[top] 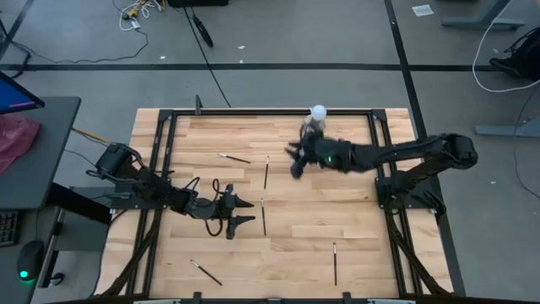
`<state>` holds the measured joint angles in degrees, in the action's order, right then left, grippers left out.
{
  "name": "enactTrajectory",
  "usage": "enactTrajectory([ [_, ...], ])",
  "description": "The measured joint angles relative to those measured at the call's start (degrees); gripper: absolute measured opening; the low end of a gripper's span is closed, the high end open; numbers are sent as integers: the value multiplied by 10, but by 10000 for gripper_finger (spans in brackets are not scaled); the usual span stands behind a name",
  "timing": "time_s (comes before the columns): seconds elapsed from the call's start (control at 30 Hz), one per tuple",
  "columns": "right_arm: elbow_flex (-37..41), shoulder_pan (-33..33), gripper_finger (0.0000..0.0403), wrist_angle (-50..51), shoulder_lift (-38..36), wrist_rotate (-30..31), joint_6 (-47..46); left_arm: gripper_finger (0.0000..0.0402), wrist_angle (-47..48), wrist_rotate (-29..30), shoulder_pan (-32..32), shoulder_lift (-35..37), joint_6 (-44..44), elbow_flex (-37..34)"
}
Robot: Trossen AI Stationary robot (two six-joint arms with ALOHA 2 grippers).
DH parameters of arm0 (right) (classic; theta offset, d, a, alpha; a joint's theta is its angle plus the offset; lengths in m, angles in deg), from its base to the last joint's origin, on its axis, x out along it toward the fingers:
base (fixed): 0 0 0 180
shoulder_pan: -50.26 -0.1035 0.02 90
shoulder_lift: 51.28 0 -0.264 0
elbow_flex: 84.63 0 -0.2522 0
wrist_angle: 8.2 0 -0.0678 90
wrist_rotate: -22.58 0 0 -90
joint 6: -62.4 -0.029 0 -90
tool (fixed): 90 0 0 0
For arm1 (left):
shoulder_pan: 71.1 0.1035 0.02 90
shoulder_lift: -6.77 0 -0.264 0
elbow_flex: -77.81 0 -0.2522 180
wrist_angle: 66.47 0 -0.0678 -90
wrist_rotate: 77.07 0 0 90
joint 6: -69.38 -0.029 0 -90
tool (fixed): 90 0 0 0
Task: Put items in baskets/containers
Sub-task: Put the eyeshadow brush into the transparent organizer
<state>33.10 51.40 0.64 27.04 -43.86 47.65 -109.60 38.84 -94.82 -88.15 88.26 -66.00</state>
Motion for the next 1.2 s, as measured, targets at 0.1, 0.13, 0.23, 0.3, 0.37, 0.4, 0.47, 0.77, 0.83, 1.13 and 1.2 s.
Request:
enactTrajectory([
  [0.1, 0, -78, 114, 4, 0, 13, -22, 202, 0, 0, 0, 0, 0, 0],
  [0.13, 0, -106, 111, 4, 0, 15, -30, 202, 0, 0, 0, 0, 0, 0],
  [0.23, 0, -180, 104, 4, 0, -4, -61, 202, 0, 0, 0, 0, -1, 0],
  [0.3, 2, -225, 100, -3, 3, -20, -95, 202, 0, 0, 0, 0, -5, 0],
  [0.37, 9, -266, 98, -10, 11, -36, -141, 202, 0, 0, 0, 0, -6, 0],
  [0.4, 15, -286, 98, -18, 19, -37, -169, 202, -1, 0, 0, 0, -6, 0],
  [0.47, 30, -319, 100, -43, 36, -38, -235, 202, -1, 0, 0, 0, -6, 0],
  [0.77, 14, -400, 148, 151, 73, -194, -563, 202, -1, 0, 0, 0, -5, 0],
  [0.83, -5, -412, 150, 227, 73, -244, -621, 202, -1, 0, 0, 0, -6, 0],
  [1.13, -44, -509, 151, 411, 74, -214, -898, 202, -1, 0, 1, 0, -6, 0],
  [1.2, -45, -537, 150, 398, 84, -139, -943, 202, -1, 0, 1, 0, -6, 0],
])
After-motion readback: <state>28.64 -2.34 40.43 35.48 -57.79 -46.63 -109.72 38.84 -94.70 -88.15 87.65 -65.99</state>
